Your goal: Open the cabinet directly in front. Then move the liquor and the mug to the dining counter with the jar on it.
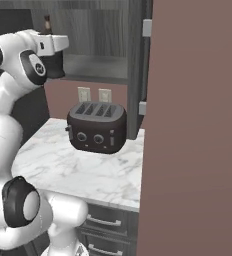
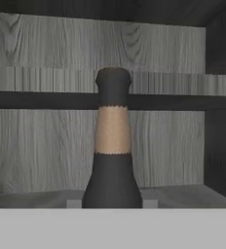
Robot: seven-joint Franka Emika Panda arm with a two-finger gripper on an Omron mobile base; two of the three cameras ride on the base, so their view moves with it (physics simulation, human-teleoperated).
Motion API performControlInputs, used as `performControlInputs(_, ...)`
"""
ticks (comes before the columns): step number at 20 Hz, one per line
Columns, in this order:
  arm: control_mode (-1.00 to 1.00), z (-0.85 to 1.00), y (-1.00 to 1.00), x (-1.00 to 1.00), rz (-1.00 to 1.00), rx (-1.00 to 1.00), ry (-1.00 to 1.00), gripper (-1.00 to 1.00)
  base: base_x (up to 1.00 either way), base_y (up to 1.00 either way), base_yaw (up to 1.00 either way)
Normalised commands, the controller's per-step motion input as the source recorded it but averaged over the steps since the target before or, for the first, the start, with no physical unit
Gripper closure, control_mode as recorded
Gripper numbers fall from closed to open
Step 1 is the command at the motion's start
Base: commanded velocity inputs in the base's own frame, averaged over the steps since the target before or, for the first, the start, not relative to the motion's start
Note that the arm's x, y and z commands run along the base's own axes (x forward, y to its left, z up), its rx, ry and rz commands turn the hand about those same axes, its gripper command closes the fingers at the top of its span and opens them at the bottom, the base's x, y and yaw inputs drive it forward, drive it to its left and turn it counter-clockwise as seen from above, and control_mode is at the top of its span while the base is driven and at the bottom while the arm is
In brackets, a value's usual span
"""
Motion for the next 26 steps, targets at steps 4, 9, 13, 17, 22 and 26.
performControlInputs(4,-1.0,-0.55,-0.08,-1.0,-0.02,-0.04,0.18,1.0,0.0,0.0,0.0)
performControlInputs(9,-1.0,-1.0,0.0,-1.0,0.0,-0.1,0.4,1.0,0.0,0.0,0.0)
performControlInputs(13,-1.0,-0.77,-0.03,-1.0,-0.01,-0.03,0.25,1.0,0.0,0.0,0.0)
performControlInputs(17,-1.0,-0.17,-0.05,-0.99,0.0,0.0,-0.06,1.0,0.0,0.0,0.0)
performControlInputs(22,-1.0,0.0,-0.04,-0.38,0.0,0.0,-0.19,1.0,0.0,0.0,0.0)
performControlInputs(26,-1.0,0.0,0.0,-0.08,0.0,0.0,-0.04,1.0,0.0,0.0,0.0)
